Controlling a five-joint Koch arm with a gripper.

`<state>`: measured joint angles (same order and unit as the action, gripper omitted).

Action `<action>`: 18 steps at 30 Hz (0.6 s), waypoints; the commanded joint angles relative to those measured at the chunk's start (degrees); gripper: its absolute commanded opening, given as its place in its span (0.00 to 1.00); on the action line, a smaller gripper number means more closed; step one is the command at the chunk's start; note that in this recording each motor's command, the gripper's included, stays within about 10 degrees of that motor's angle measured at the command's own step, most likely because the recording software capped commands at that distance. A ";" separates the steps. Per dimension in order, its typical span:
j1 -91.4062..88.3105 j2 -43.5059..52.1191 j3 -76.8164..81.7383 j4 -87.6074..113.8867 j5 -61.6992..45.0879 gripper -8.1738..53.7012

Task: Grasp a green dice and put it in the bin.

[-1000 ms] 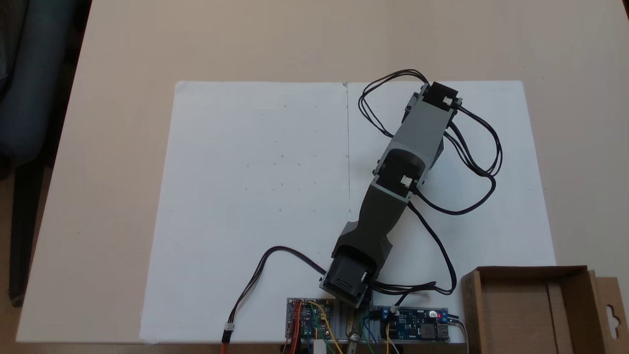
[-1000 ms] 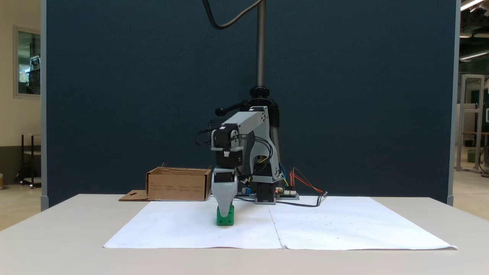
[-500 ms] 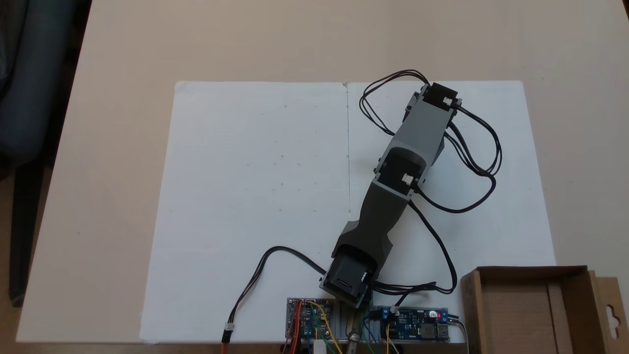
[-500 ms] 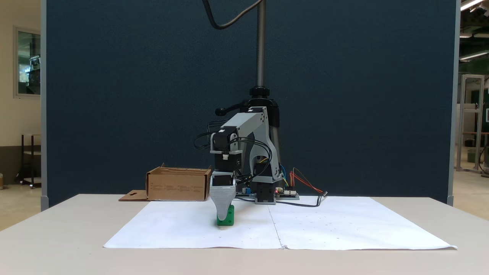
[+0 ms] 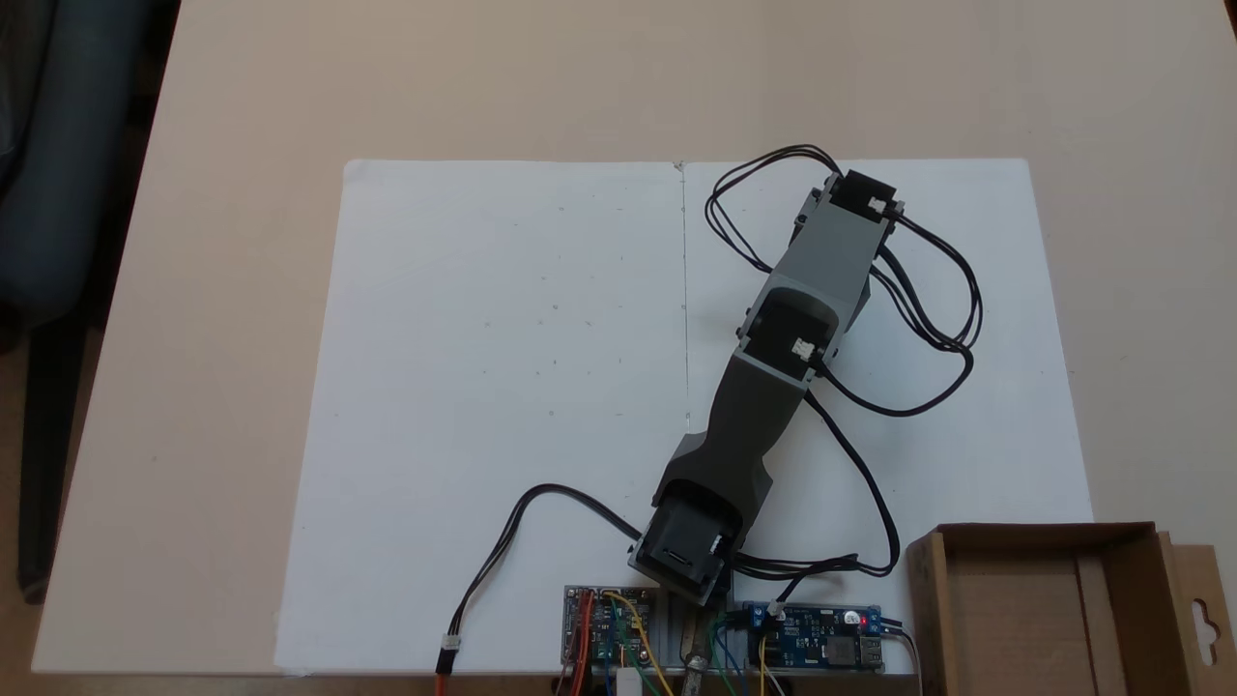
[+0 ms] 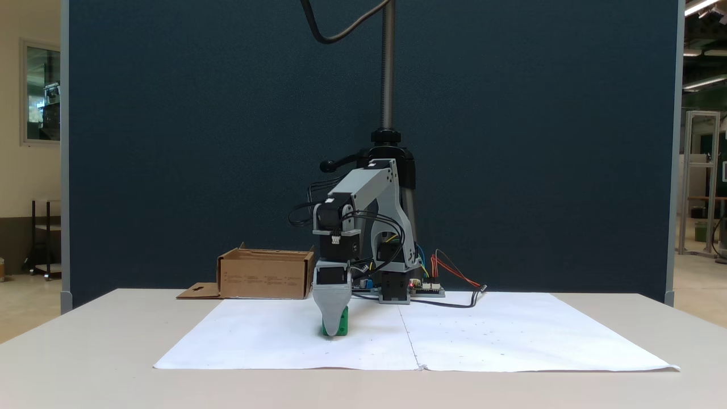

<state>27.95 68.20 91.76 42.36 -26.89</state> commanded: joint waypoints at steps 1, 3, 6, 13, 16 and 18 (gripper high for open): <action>0.53 1.14 -0.44 -1.58 -4.75 0.70; 0.53 1.05 -0.18 -2.29 -4.75 0.63; 0.62 1.05 0.88 -4.66 -4.66 0.52; 0.62 1.05 1.58 -5.98 -4.22 0.44; 0.70 1.14 1.58 -6.06 -4.04 0.33; 0.70 1.14 1.58 -6.06 -3.69 0.33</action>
<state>27.95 68.38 93.43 37.44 -26.89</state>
